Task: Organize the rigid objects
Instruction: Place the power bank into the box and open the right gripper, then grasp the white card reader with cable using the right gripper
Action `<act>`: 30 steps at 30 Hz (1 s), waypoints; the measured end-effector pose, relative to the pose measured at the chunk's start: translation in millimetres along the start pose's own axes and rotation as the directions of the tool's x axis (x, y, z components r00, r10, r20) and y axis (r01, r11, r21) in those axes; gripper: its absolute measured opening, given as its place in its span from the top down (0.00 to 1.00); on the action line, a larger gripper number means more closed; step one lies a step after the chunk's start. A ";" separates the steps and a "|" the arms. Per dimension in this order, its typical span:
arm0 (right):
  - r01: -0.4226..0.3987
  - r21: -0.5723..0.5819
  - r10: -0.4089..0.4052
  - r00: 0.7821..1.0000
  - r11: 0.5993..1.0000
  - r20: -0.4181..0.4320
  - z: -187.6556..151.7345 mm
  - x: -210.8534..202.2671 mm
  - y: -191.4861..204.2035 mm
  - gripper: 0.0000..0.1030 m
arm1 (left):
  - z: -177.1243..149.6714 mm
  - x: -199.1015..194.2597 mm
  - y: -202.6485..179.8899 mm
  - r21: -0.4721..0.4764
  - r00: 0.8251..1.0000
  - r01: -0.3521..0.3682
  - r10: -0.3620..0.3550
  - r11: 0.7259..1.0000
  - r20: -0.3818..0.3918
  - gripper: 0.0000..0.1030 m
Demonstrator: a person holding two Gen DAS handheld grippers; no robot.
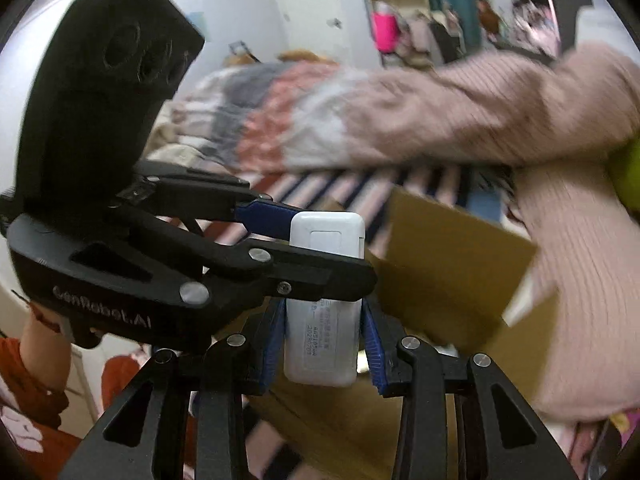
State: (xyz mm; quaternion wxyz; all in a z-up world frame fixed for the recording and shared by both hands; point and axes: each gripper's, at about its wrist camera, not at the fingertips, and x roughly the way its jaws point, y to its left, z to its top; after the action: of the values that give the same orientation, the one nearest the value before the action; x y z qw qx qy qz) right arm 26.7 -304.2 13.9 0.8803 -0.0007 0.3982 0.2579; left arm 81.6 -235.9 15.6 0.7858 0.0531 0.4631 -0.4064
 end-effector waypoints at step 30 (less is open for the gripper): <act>-0.077 -0.234 0.082 0.997 0.969 0.012 34.1 35.7 111.6 0.06 | -107.2 -157.5 105.8 -0.233 0.912 -0.351 0.387 0.907 0.135 0.27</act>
State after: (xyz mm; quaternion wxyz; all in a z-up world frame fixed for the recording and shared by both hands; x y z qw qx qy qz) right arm 19.5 -184.2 35.0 0.8673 -0.0856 0.3553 0.3378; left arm 43.1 -23.4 45.5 0.8880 0.0228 0.4116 -0.2035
